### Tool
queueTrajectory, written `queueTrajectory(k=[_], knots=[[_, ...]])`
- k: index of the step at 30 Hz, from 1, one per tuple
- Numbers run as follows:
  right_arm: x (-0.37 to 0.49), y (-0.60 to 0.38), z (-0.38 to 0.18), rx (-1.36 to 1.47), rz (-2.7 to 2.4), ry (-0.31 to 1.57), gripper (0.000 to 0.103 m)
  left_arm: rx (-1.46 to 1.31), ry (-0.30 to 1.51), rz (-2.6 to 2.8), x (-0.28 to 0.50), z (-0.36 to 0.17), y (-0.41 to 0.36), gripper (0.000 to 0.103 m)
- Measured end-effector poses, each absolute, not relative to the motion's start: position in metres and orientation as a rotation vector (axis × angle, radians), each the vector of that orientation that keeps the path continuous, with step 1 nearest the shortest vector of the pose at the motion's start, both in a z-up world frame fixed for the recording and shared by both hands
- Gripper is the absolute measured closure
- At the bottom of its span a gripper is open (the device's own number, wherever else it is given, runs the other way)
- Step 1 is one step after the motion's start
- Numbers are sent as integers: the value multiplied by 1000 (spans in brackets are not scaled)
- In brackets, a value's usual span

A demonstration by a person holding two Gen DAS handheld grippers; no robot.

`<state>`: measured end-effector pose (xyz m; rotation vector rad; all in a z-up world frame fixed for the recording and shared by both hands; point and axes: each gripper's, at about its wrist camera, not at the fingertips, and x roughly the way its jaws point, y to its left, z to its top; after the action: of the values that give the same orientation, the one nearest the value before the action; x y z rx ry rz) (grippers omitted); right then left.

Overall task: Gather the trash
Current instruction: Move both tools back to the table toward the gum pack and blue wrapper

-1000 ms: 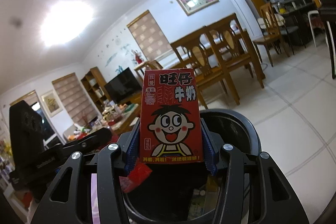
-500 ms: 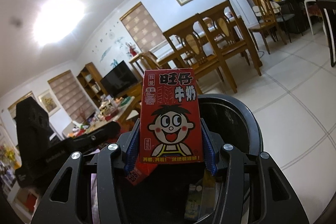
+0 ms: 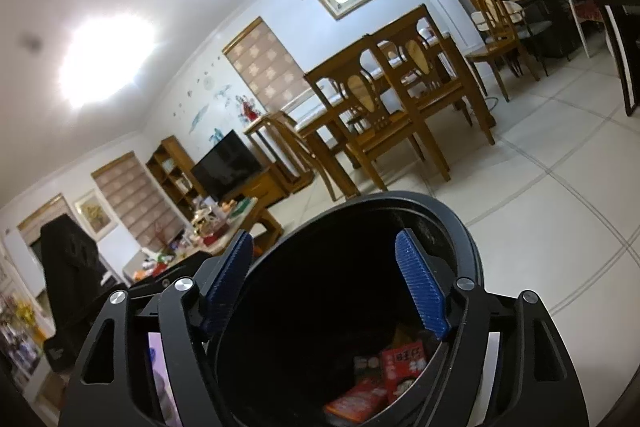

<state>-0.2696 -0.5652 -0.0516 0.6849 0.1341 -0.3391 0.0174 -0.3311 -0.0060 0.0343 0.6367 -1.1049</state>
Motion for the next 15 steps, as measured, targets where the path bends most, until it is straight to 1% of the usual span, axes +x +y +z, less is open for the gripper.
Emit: queueTrajectory(k=[1,8,15], knots=[[-270,-566,-51,687,-340,131,26,35,636,-1099,17,-6,-331,5],[-269,-560,-51,693,-324,142,17,18,631,-1051,14,2,-319,5],[-258,-543,-46,664,-279,168,17,-15,625,-1003,18,13,-286,5]])
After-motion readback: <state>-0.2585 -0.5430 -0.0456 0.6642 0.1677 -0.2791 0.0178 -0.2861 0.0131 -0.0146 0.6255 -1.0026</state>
